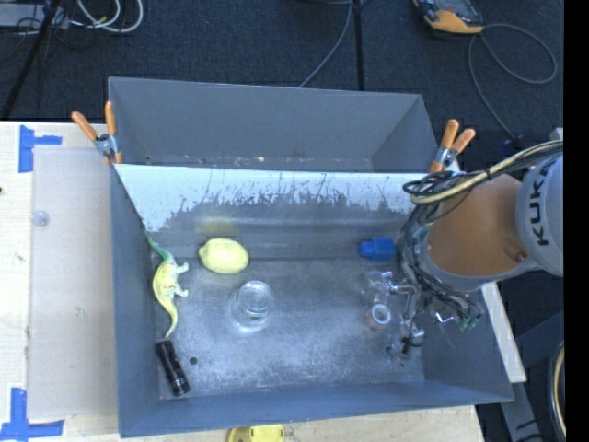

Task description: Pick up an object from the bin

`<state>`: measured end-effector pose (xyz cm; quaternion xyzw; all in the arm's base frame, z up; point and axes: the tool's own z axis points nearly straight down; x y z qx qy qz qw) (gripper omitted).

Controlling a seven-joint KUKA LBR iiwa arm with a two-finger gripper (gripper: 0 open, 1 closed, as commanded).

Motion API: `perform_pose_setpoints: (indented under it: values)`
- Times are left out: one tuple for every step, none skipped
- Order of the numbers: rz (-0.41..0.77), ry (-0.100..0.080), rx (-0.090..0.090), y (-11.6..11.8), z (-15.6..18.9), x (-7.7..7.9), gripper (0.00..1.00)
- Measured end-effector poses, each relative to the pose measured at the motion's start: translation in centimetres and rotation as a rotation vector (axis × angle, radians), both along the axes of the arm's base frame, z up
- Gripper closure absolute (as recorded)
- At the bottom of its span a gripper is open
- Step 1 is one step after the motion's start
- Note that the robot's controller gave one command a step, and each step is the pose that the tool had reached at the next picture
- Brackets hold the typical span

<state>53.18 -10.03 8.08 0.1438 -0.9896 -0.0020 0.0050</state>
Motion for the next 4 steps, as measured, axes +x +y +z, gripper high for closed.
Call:
perform_pose_setpoints:
  values:
    - [-0.304, -0.005, -0.002, -0.2, 1.4, 0.8, 0.00]
    - [-0.073, -0.001, 0.000, -0.8, -0.6, 2.2, 0.00]
    - [-0.396, -0.003, 0.000, -1.2, -1.1, 0.6, 1.00]
    - [-0.396, -0.003, -0.001, -1.2, -1.1, 0.6, 1.00]
